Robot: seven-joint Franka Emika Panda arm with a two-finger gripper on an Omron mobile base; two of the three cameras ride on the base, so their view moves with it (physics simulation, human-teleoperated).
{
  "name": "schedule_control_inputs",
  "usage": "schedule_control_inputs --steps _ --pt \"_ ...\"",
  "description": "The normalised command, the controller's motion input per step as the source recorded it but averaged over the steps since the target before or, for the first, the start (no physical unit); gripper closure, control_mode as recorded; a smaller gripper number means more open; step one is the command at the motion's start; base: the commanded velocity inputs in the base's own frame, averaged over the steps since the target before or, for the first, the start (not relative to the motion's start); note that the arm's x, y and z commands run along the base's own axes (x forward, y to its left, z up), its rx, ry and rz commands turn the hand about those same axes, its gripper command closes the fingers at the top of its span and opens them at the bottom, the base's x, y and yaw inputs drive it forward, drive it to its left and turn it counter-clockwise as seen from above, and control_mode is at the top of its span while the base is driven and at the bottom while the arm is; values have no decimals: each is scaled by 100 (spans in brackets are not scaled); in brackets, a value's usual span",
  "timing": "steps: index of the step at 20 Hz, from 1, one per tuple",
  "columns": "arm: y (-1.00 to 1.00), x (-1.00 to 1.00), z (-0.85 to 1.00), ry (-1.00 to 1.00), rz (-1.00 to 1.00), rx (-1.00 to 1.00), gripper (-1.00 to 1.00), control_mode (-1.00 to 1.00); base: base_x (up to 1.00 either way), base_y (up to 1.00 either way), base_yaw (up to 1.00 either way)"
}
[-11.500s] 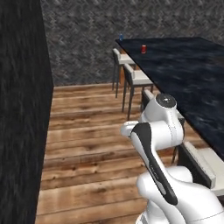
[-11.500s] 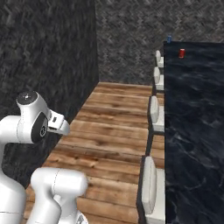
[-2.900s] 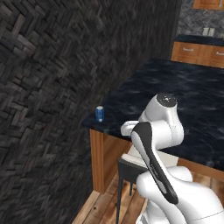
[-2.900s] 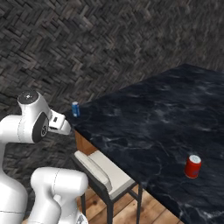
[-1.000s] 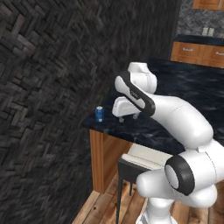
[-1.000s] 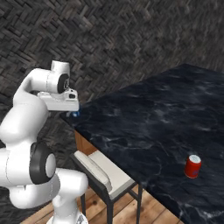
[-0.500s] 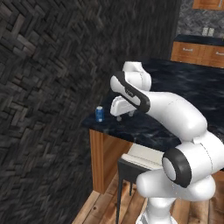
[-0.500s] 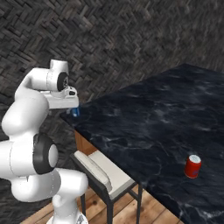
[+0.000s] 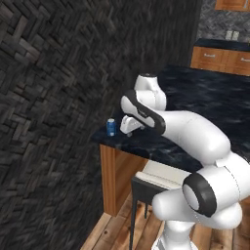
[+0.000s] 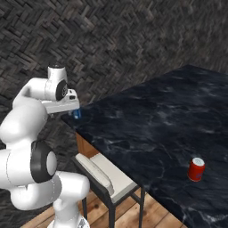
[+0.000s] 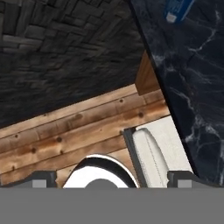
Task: Four empty soda cans are scattered around the kitchen. Gather all the cans and cluster them next to the stove for recycling.
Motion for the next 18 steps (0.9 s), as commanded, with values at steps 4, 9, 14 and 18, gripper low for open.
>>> schedule_control_inputs --steps 4,9,14,18 --pt "11 35 -2 -4 -6 4 -100 -100 0 0 0" --pt "8 40 -1 -1 -10 0 -100 -100 0 0 0" --pt "8 36 -5 0 -12 0 -100 -100 0 0 0" --pt "2 20 -12 0 -11 0 -100 -100 0 0 0"
